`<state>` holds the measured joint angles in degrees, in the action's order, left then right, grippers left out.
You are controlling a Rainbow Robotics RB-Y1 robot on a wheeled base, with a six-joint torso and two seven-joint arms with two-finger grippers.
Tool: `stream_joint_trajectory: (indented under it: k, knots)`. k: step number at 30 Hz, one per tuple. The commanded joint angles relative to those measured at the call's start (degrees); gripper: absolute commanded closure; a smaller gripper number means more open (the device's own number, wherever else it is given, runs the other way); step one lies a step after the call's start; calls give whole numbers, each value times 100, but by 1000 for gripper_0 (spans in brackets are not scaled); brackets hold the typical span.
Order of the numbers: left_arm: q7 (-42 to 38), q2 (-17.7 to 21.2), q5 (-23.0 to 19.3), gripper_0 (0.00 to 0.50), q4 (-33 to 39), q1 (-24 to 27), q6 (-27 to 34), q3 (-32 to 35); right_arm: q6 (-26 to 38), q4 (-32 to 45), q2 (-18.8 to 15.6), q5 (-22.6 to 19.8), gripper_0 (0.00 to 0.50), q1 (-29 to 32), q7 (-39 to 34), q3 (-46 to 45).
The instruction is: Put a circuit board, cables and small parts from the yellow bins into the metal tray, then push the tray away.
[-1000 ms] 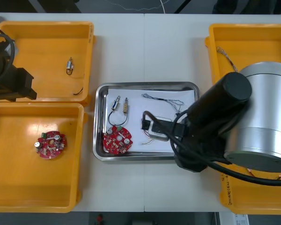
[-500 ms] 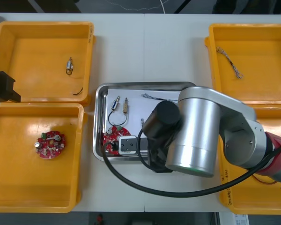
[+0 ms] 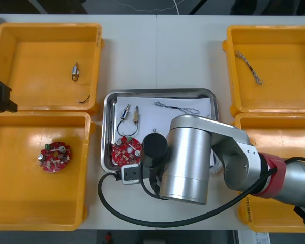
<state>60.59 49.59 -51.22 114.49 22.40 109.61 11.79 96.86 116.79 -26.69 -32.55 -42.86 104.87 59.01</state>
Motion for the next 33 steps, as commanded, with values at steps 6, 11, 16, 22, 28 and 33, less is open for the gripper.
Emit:
stream_joint_trajectory:
  k: [6, 11, 16, 22, 28, 33]
  knots:
    - [612, -46, 68, 0, 170, -95, 39, 175, -396, -368, 278, 399, 0, -153, -19, 295]
    - [612, -46, 68, 0, 170, -95, 39, 175, -616, -552, 278, 583, 0, -153, -2, 410]
    - [612, -46, 68, 0, 170, -95, 39, 175, -616, -578, 278, 636, 0, -153, -2, 471]
    - [612, -46, 68, 0, 170, -95, 39, 175, -598, -578, 278, 645, 263, -153, -37, 471]
    - [612, -46, 68, 0, 170, -95, 39, 175, -598, -578, 278, 706, 500, -162, -37, 498]
    - [612, -46, 68, 0, 170, -95, 39, 175, -598, -578, 269, 917, 500, -171, -46, 515]
